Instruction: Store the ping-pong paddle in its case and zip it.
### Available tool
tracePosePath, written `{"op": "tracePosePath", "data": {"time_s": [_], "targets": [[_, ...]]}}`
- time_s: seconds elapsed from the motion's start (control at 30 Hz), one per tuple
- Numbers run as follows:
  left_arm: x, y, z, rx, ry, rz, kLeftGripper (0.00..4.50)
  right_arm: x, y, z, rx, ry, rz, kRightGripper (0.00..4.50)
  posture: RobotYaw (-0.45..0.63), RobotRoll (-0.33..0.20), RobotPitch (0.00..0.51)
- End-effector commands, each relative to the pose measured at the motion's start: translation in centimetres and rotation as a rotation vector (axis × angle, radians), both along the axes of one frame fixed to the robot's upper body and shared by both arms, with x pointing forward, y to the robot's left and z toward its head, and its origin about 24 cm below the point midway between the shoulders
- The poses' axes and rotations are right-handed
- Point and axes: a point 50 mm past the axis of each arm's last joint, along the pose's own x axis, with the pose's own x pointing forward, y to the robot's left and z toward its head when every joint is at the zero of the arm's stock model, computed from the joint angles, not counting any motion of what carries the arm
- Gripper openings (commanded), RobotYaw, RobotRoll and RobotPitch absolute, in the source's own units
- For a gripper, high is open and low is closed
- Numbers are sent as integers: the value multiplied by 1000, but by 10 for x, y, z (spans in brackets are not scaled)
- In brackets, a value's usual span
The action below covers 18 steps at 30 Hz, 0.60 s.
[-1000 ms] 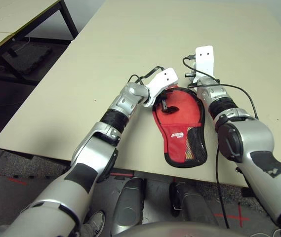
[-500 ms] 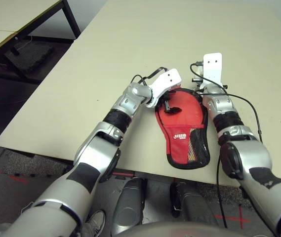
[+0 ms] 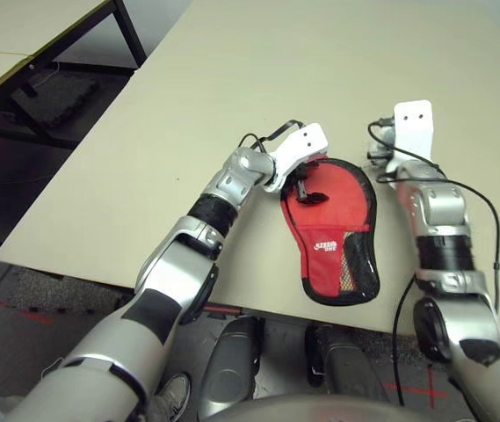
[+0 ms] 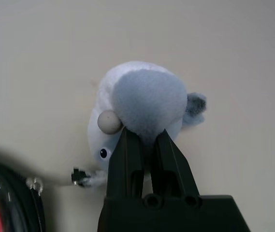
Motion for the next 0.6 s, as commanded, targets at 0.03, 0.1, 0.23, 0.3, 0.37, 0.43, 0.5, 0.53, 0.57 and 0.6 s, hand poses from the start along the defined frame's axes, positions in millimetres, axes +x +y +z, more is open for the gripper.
{"op": "tracePosePath", "data": {"time_s": [0.03,0.1,0.23,0.3,0.37,0.43,0.5,0.53,0.57,0.6], "targets": [[-6,23,-42,140,139,67,4500,-20,-18,11,-53,-1,-48,63,-19,0,170],[-7,23,-42,141,141,64,4500,-27,-17,12,-65,12,-26,63,-25,0,171],[-6,22,-42,146,139,60,4500,-45,-16,19,-104,58,42,63,-37,0,174],[-5,22,-41,147,136,61,4500,-56,-15,20,-139,105,99,63,-50,0,177],[-4,21,-40,148,134,59,4500,-72,-13,19,-176,170,170,63,-55,0,176],[-4,20,-40,147,133,57,4500,-86,-11,18,-188,219,213,63,-61,0,177],[-4,19,-39,147,133,54,4500,-98,-11,16,-204,273,243,63,-65,0,178],[-4,19,-39,147,132,53,4500,-103,-12,15,-214,299,260,63,-68,0,179],[-4,18,-39,147,131,52,4500,-108,-13,14,-219,316,270,62,-70,0,179],[-3,18,-39,147,131,51,4500,-112,-14,13,-222,327,275,62,-74,0,181]]}}
